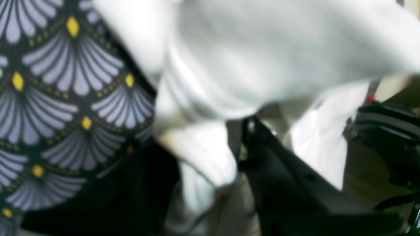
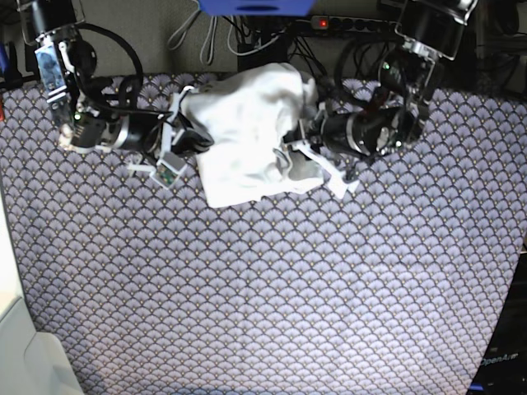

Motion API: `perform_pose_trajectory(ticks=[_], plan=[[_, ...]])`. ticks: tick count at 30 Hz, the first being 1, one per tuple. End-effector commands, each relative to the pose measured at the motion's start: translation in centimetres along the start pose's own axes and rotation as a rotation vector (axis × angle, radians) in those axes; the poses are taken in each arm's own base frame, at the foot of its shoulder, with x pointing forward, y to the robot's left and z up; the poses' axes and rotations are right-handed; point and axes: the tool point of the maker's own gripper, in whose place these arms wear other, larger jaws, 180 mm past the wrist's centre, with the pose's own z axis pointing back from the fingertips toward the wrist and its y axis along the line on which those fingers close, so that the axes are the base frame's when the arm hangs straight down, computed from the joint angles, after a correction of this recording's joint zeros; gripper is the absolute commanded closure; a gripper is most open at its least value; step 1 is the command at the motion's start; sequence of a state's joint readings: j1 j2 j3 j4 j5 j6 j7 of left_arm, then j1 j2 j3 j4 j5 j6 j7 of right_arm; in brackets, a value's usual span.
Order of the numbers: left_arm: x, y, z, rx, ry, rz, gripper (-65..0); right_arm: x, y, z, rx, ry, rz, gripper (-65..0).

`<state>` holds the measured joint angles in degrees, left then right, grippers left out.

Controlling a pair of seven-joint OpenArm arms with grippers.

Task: Fold the T-shirt properly
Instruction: 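Grasp the bundle's sides with both grippers and squeeze it together, then release the right gripper and drag the bundle with the left gripper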

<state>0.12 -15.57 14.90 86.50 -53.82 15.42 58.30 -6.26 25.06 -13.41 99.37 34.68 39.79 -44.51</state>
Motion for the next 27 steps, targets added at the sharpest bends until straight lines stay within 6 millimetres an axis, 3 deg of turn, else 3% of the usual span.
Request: perform_pose_trajectory(ticks=[1, 7, 11, 14, 21, 27], plan=[[1.5, 0.5, 0.6, 0.036, -0.027, -0.025, 0.0, 1.1, -0.4, 0.5, -0.006, -0.036, 0.016, -4.4], [5.0, -2.2, 2.0, 0.01, -0.013, -0.093, -0.2, 0.6, -0.9, 1.0, -0.019, -0.016, 0.027, -4.3], [7.0, -2.7, 2.5, 0.041, -0.052, -0.138, -0.2, -0.5, -2.7, 2.6, -0.077, 0.001, 0.004, -4.2], [7.3, -3.1, 1.9, 0.099, -0.062, -0.219, -0.2, -1.0, -4.7, 4.4, -0.154, -0.011, -0.034, -4.4], [5.4, -4.7, -0.9, 0.245, -0.042, -0.471, -0.2, -2.6, -7.6, 8.0, -0.287, -0.02, -0.103, -4.4], [7.7, -5.9, -0.8, 0.377, -0.155, -0.605, -0.2, -4.3, -9.0, 10.6, -0.37, -0.013, -0.152, -4.4]])
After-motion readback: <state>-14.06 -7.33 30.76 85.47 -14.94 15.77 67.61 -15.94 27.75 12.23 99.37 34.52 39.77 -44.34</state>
